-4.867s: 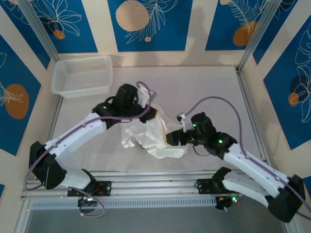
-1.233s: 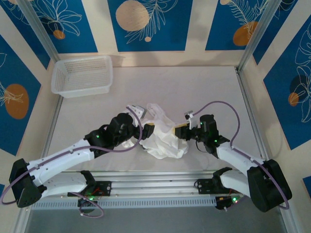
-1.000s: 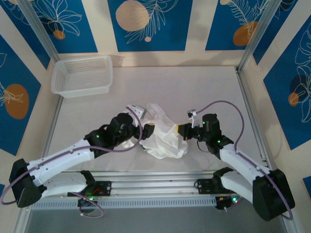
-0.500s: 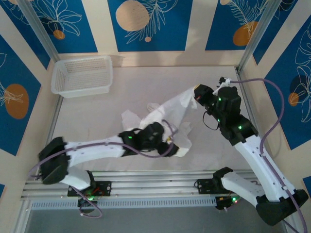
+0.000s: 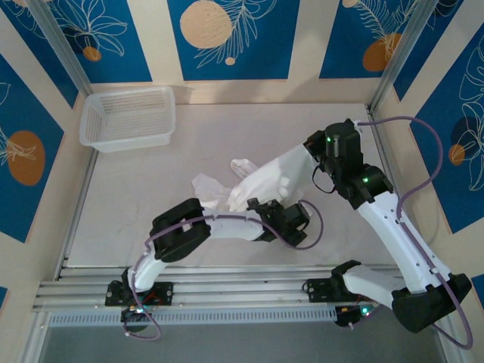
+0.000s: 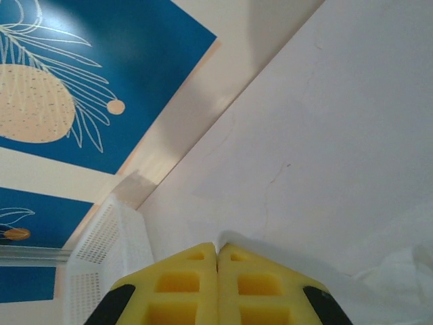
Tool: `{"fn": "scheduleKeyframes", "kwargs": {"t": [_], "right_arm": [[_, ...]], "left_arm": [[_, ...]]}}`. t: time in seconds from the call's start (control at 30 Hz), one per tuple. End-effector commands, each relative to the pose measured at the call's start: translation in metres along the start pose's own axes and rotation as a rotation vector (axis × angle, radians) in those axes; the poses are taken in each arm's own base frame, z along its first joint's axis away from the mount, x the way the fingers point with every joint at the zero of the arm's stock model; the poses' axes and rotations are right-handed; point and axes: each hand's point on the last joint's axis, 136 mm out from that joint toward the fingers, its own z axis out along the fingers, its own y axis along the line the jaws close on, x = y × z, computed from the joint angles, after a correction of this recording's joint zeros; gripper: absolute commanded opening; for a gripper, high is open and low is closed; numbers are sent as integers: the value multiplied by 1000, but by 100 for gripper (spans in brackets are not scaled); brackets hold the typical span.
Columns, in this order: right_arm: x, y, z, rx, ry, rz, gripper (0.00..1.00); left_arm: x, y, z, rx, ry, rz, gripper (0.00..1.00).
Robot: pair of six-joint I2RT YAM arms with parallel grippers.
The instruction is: Fold the inside-out t-shirt
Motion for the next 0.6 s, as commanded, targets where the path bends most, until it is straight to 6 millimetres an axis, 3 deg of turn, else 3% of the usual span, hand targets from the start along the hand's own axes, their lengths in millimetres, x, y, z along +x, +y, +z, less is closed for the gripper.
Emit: {"fn": "scheduleKeyframes", "kwargs": {"t": [0.0, 0.03, 0.1, 0.2, 0.27, 0.37, 0.43, 0.5, 0.57], "right_arm": [[-33, 8, -20, -7, -102, 37, 0], [-39, 7, -23, 9, -117, 33, 0], [-62, 0, -32, 78, -177, 29, 0], [-110, -17, -58, 209, -303, 78, 0], [-138, -27, -80, 224, -369, 173, 0], [-161, -24, -109, 133, -429, 279, 0], [-165, -17, -125, 76, -457, 300, 0], [-164, -15, -133, 49, -462, 308, 0], [-160, -18, -135, 52, -454, 308, 0]], "left_arm": [[11, 22, -3, -112, 30, 35, 10], [7, 30, -15, -124, 8, 8, 0], [-5, 45, -47, -118, -50, -29, 0], [-32, 82, -129, -103, -193, -79, 0], [-47, 120, -198, -79, -321, -142, 0], [-51, 182, -285, -48, -477, -273, 0], [-48, 209, -329, -80, -538, -308, 0], [-46, 220, -353, -112, -553, -280, 0], [-40, 234, -357, -165, -518, -291, 0]]}}
